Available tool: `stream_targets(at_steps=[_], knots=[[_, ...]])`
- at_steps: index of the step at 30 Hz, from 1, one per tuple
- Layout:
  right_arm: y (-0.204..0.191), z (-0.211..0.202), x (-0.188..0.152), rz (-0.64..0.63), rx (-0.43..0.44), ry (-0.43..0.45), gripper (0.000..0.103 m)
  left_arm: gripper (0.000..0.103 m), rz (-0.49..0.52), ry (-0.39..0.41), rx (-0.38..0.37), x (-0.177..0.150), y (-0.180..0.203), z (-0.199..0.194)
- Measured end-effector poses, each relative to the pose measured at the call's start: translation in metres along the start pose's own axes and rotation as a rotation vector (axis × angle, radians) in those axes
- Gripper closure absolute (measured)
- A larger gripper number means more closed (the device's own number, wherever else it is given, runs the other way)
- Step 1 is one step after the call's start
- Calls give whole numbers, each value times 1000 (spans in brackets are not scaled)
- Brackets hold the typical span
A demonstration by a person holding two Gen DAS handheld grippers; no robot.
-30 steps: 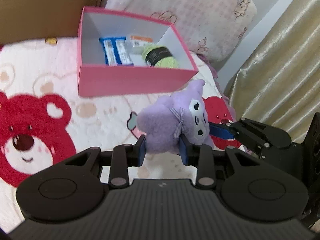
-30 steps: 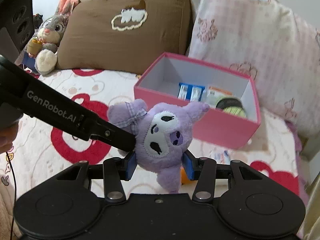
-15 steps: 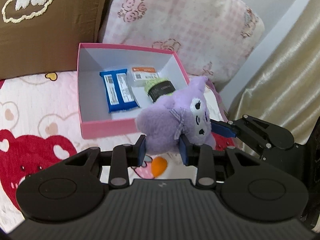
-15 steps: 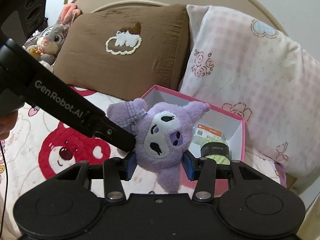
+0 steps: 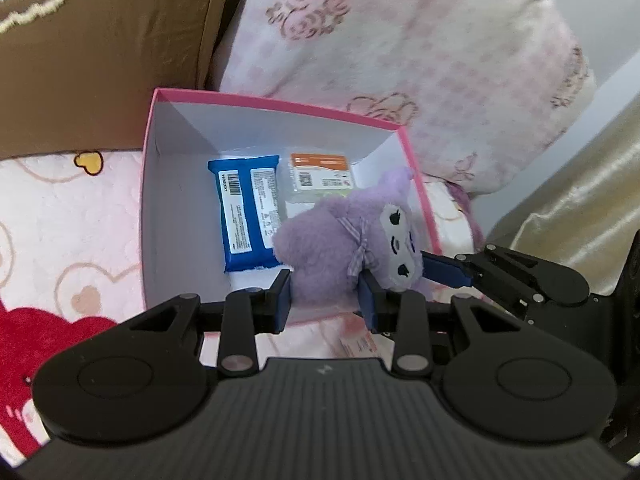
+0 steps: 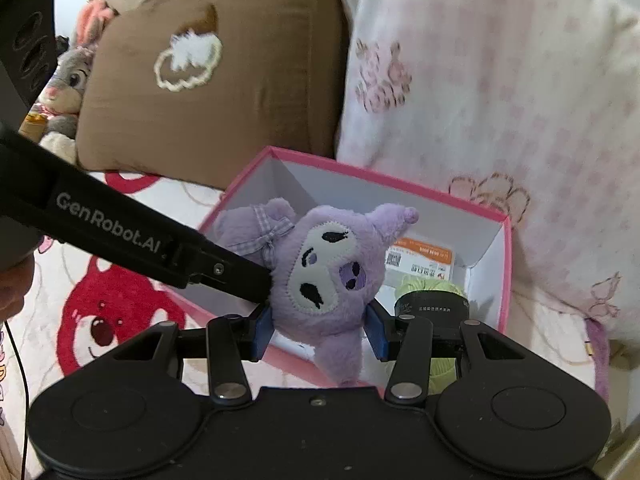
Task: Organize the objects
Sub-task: 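Lift the purple doll with the right gripper and carry it into the pink box, then open the right gripper to drop the doll beside the yarn ball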
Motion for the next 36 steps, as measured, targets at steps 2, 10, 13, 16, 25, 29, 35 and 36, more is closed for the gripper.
stream_targets(at_steps=[2,10,13,16,25,29,35,36], knots=[[8,12,2,16,11,-27,51,69,-17,-7,-5,6,-5,11],[23,51,0,45,49,-87,51,69,-62,-40,12,15,-19,49],[24,64,-3,45,58,-113,51,69,-74,-52,29,15,-27,61],[23,79,-7,51,67,-149,51,69,-85,-82,52,14,-34,74],[32,108,-13,87,84,-202,51,68,-108,-123,70,16,-48,103],[34,112,-15,87,74,-212,46,66,-111,-109,94,16,-51,110],[37,90,-12,63,20,-172,42,51,-44,-70,133,18,-40,100],[36,85,-12,59,21,-162,42,48,-45,-67,127,17,-39,97]])
Point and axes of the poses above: each gripper's, at about its wrist camera, not at the fingertips, and z roughly the way its jaws point, y to its right, x to its top, the point moved 10 cm from there along z, roughly the way its jaws point, and after that the axes turned 9 degrees about -y, right-handed, at the moved point
